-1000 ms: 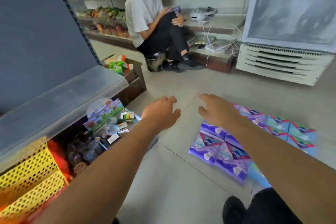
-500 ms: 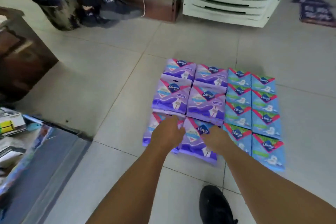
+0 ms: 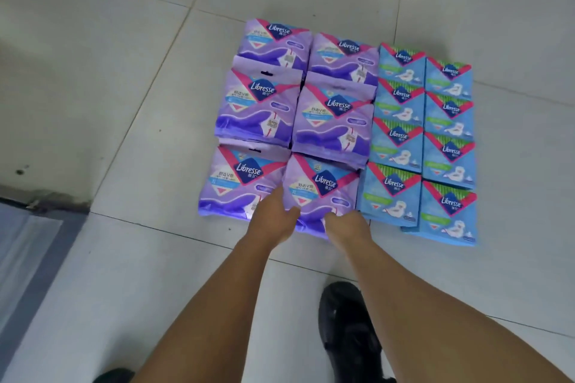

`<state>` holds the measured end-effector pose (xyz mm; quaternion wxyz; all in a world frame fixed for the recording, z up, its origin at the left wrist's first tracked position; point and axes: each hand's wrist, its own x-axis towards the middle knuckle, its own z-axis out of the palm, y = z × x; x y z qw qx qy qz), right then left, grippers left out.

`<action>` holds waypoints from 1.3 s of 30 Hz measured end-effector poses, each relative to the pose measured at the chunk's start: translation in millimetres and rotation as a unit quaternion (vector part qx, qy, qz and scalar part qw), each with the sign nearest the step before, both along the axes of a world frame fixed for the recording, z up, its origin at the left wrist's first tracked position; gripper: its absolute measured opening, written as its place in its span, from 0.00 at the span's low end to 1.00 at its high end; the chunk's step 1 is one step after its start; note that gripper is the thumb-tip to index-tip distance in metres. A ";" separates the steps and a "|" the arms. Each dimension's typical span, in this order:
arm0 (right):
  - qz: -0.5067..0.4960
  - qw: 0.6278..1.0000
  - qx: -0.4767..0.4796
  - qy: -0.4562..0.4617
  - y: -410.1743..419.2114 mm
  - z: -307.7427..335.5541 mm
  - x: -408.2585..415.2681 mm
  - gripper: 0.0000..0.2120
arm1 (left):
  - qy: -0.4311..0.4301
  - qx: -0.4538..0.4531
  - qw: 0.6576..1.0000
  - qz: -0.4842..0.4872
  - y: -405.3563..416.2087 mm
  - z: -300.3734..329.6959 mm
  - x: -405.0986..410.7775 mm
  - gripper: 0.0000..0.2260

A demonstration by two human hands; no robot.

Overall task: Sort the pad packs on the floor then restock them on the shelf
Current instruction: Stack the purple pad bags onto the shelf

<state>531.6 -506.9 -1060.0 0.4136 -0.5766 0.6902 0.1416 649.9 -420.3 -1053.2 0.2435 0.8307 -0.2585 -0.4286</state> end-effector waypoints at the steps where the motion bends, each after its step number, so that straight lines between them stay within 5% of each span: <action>1: -0.007 1.000 0.007 0.002 0.8 -0.7 -1.2 0.21 | 0.003 0.002 1.000 0.010 -0.5 0.1 0.4 0.17; 11: -0.090 0.984 0.142 -0.058 17.1 -2.6 -7.8 0.14 | 0.027 0.015 0.999 0.035 8.8 6.9 5.8 0.16; 17: 0.053 0.992 0.047 -0.109 6.0 27.5 3.0 0.12 | 0.048 -0.052 0.992 0.104 28.4 47.2 29.9 0.13; 20: 0.051 0.976 0.010 -0.213 7.8 61.5 13.7 0.23 | 0.071 -0.099 0.982 0.144 43.5 91.9 48.6 0.13; 24: 0.086 0.939 0.021 -0.332 10.7 142.1 30.6 0.35 | 0.065 -0.163 0.969 0.173 79.1 175.1 66.5 0.14; 30: 0.207 0.862 -0.003 -0.462 53.2 280.7 63.8 0.30 | -0.043 -0.239 0.934 0.263 162.8 320.0 57.9 0.14; 39: 0.418 0.695 0.035 -0.584 231.7 454.0 93.5 0.11 | -0.216 -0.310 0.861 0.340 375.0 501.4 -24.5 0.05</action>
